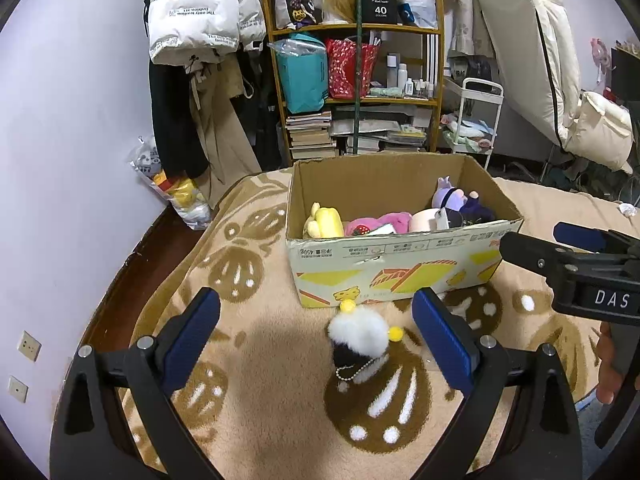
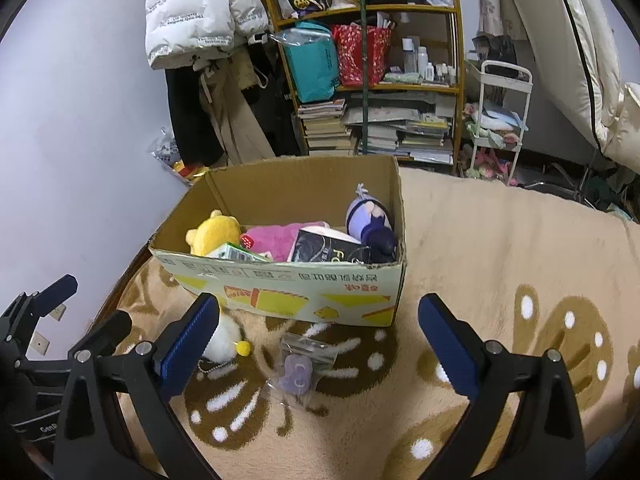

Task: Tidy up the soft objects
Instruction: 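Raise both open tools out of the box and back over the blanket, then lower the left tool to the white pom-pom keychain while the right tool approaches the clear bag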

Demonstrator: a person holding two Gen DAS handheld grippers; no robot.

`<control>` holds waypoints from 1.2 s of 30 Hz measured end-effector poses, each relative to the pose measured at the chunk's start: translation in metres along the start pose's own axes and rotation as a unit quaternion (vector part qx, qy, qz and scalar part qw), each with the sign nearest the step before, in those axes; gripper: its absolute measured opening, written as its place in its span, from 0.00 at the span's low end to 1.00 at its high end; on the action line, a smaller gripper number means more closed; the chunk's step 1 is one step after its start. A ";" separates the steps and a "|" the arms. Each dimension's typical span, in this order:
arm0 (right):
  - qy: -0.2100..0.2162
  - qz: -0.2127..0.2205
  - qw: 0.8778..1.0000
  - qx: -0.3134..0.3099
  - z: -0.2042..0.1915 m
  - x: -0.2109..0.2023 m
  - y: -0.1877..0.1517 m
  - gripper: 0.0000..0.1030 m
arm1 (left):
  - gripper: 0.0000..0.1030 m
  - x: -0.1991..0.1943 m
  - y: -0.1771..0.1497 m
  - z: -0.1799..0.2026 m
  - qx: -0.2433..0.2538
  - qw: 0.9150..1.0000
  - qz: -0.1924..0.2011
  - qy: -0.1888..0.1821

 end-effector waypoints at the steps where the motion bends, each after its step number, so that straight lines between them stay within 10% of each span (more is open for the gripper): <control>1: -0.001 -0.003 1.000 0.002 0.001 0.001 -0.001 1.00 | 0.93 0.001 -0.001 0.000 -0.001 1.000 -0.001 0.000; 36: -0.008 -0.099 0.994 0.050 0.024 0.047 -0.042 1.00 | 0.93 0.058 -0.043 0.012 0.025 0.996 -0.088 -0.025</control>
Point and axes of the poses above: each gripper's, at about its wrist camera, not at the fingertips, and x roughly the way its jaws point, z to its right, y to its top, the point moved 8 cm from there along x, roughly the way its jaws point, and after that the axes turned 12 degrees about z, right-handed, at the moved point
